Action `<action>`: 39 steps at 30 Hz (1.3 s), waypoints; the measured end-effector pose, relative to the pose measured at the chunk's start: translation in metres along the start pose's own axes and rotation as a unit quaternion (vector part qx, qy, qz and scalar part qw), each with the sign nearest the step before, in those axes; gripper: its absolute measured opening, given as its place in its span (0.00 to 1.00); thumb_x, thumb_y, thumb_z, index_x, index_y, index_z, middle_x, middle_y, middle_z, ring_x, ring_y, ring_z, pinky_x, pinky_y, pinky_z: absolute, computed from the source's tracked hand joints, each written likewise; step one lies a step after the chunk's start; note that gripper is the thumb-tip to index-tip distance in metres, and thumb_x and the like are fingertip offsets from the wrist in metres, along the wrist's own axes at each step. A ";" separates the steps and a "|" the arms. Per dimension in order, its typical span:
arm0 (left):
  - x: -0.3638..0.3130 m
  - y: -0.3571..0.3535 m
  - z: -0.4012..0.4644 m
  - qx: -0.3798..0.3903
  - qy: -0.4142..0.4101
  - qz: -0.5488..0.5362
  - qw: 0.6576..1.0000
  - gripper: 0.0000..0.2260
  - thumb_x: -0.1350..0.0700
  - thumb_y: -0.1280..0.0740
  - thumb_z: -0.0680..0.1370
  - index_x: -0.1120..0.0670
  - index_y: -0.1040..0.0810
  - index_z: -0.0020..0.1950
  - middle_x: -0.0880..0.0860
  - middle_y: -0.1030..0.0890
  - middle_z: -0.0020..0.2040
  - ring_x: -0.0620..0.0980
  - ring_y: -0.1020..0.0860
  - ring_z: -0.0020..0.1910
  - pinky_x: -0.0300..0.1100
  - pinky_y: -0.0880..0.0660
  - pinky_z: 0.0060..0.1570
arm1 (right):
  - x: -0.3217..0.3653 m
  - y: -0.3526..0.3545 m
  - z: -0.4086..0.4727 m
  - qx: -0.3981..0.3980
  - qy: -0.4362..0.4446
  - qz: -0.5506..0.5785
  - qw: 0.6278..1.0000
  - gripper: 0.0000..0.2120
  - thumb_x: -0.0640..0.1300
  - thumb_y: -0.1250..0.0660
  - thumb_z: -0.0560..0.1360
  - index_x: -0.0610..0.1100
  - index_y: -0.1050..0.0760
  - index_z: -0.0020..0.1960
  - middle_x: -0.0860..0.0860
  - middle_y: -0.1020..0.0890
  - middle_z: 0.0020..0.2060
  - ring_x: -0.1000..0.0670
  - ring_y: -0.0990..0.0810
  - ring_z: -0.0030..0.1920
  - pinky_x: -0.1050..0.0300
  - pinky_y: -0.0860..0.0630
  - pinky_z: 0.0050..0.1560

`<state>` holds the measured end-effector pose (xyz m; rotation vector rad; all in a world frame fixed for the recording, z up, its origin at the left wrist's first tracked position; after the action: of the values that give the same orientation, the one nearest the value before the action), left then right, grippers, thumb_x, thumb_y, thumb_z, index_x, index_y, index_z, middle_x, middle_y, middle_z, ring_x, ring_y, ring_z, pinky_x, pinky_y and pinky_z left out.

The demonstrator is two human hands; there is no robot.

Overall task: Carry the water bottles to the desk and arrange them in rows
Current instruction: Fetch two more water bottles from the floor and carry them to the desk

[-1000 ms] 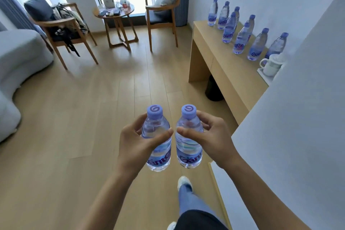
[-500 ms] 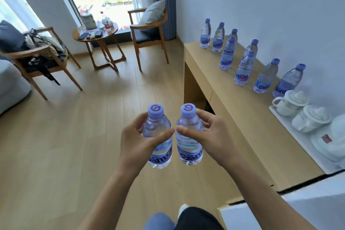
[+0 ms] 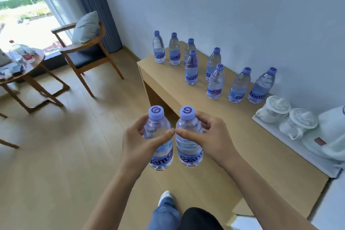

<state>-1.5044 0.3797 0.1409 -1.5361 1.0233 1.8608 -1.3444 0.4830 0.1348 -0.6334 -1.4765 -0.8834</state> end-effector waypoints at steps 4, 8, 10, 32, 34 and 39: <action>0.000 -0.010 0.066 0.084 -0.005 0.005 0.996 0.16 0.53 0.18 0.64 0.47 0.18 0.49 0.48 0.14 0.44 0.48 0.16 0.45 0.43 0.19 0.44 | -0.002 0.005 0.036 -0.085 -0.018 0.004 0.996 0.19 0.54 0.19 0.63 0.52 0.17 0.51 0.55 0.13 0.44 0.52 0.15 0.48 0.46 0.19 0.55; 0.000 -0.029 0.117 0.156 -0.017 -0.001 0.988 0.15 0.56 0.18 0.65 0.49 0.18 0.48 0.50 0.14 0.43 0.48 0.16 0.44 0.40 0.19 0.44 | -0.008 0.016 0.058 -0.164 -0.045 0.006 0.985 0.17 0.48 0.18 0.64 0.49 0.17 0.51 0.54 0.13 0.44 0.50 0.15 0.48 0.45 0.20 0.55; 0.003 -0.044 0.135 0.185 -0.024 0.005 0.982 0.16 0.55 0.18 0.65 0.49 0.17 0.49 0.48 0.14 0.42 0.45 0.16 0.43 0.37 0.20 0.42 | -0.011 0.025 0.064 -0.188 -0.054 0.002 0.981 0.16 0.48 0.18 0.65 0.50 0.17 0.51 0.54 0.13 0.44 0.50 0.15 0.48 0.46 0.20 0.55; 0.050 -0.249 0.235 0.317 -0.011 0.036 0.948 0.19 0.62 0.19 0.64 0.55 0.25 0.47 0.46 0.21 0.38 0.40 0.24 0.36 0.30 0.28 0.37 | -0.109 0.167 0.139 -0.309 -0.154 -0.077 0.935 0.17 0.46 0.19 0.65 0.55 0.21 0.49 0.56 0.15 0.44 0.58 0.18 0.45 0.65 0.23 0.46; 0.061 -0.259 0.244 0.322 -0.009 0.049 0.945 0.21 0.59 0.19 0.62 0.55 0.28 0.45 0.44 0.24 0.36 0.39 0.27 0.34 0.30 0.30 0.36 | -0.116 0.170 0.144 -0.319 -0.164 -0.086 0.929 0.17 0.46 0.19 0.65 0.56 0.23 0.48 0.57 0.15 0.44 0.60 0.18 0.46 0.67 0.24 0.46; 0.087 -0.275 0.259 0.355 -0.029 0.075 0.932 0.24 0.61 0.20 0.62 0.52 0.35 0.41 0.38 0.29 0.32 0.38 0.32 0.30 0.28 0.32 0.33 | -0.130 0.173 0.154 -0.360 -0.172 -0.087 0.913 0.17 0.43 0.18 0.64 0.52 0.23 0.47 0.59 0.16 0.41 0.61 0.19 0.44 0.70 0.26 0.45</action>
<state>-1.4607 0.7434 0.0132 -0.9815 1.5938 1.3690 -1.2763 0.7213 0.0381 -1.2645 -1.5135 -1.5424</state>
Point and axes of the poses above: each hand's wrist, its own z-axis towards the middle knuckle, its own y-axis out of the back of the hand, x = y × z, the point moved 2 cm from there along z, towards the middle knuckle
